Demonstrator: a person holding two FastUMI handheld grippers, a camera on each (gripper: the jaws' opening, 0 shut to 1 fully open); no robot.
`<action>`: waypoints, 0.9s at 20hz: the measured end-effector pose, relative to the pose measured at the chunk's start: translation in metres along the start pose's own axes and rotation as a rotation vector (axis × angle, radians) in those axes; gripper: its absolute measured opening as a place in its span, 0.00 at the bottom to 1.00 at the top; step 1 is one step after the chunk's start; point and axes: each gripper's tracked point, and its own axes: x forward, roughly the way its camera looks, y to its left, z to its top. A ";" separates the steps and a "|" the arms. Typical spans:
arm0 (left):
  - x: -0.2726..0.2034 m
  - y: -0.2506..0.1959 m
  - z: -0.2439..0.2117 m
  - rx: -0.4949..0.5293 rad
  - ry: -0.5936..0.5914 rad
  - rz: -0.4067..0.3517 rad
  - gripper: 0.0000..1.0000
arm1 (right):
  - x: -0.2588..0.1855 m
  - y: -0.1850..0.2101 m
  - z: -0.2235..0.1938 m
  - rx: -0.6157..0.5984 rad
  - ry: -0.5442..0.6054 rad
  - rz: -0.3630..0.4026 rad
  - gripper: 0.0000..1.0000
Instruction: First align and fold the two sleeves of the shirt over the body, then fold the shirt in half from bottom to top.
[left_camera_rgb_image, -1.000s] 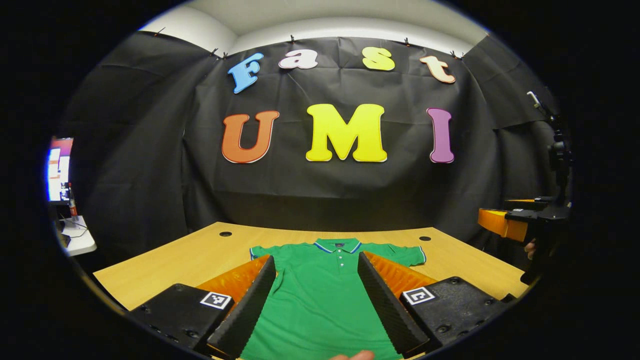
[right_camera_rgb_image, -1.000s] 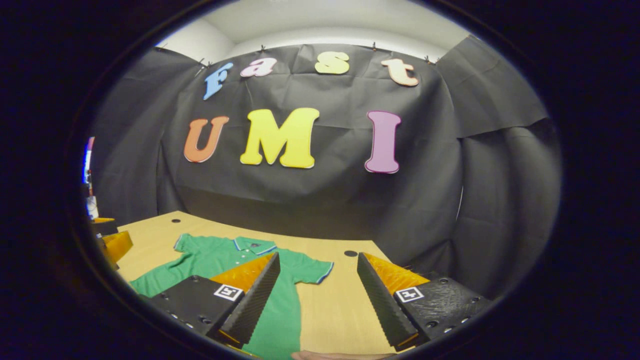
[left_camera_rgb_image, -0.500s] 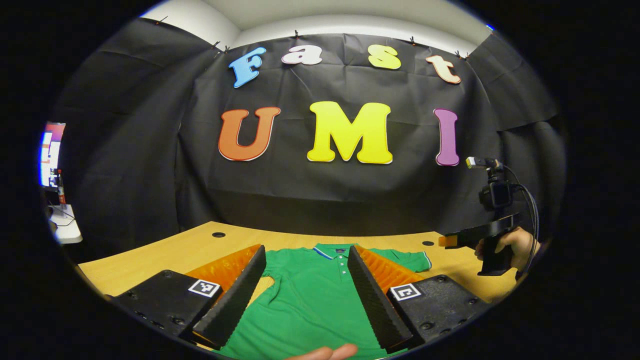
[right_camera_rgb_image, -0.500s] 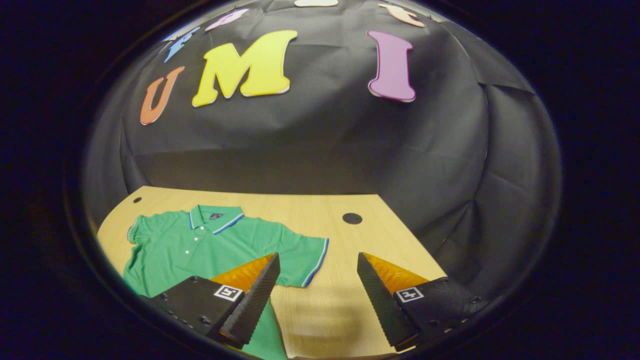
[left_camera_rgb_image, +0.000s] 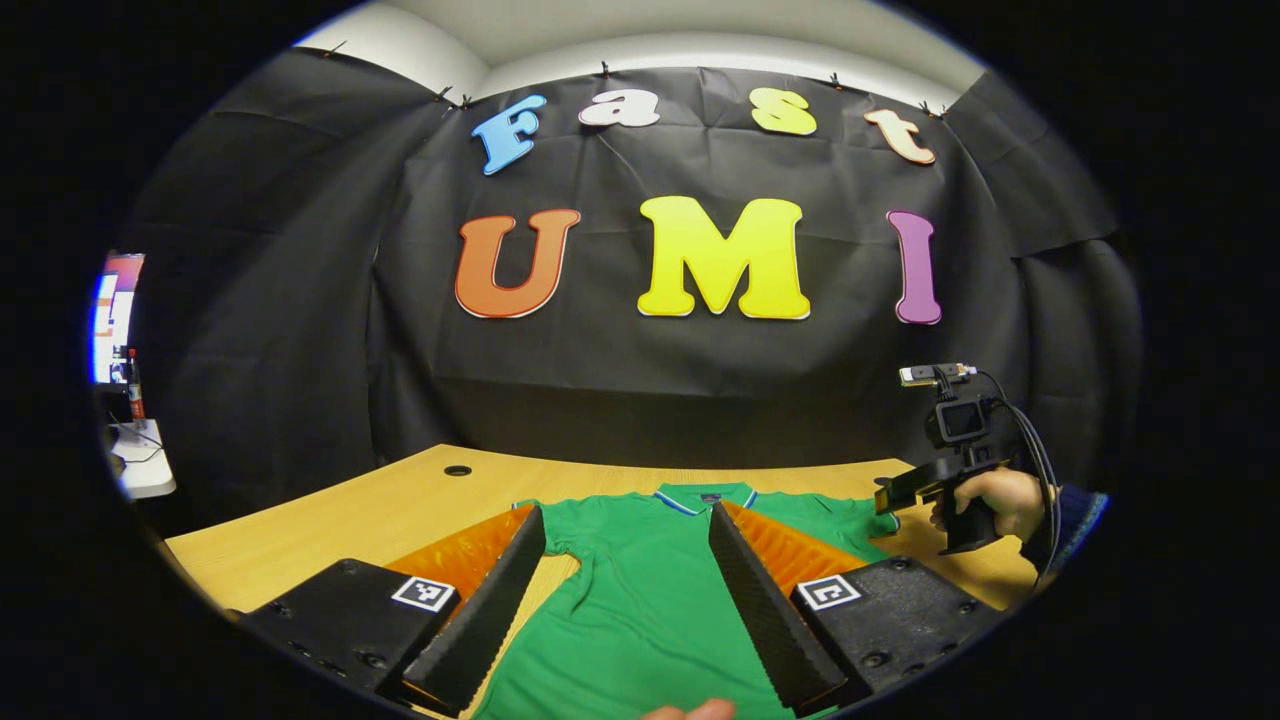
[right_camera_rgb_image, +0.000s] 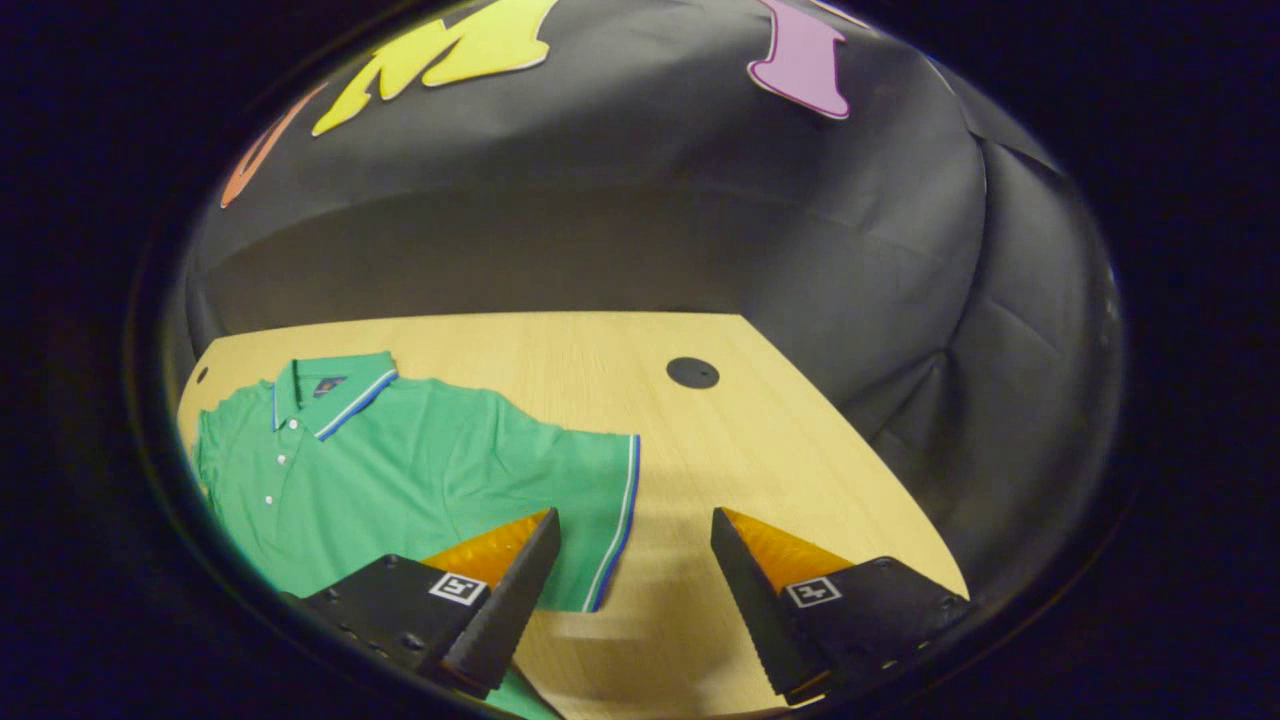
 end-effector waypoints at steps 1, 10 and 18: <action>0.000 0.002 -0.003 -0.005 0.007 0.000 1.00 | 0.001 0.009 -0.010 0.028 0.047 0.040 0.91; -0.001 0.000 -0.007 -0.033 0.029 -0.020 1.00 | 0.011 0.031 -0.013 0.126 0.142 0.132 0.10; 0.005 0.020 -0.012 -0.028 0.044 0.019 1.00 | -0.018 0.056 0.017 -0.061 0.005 0.157 0.00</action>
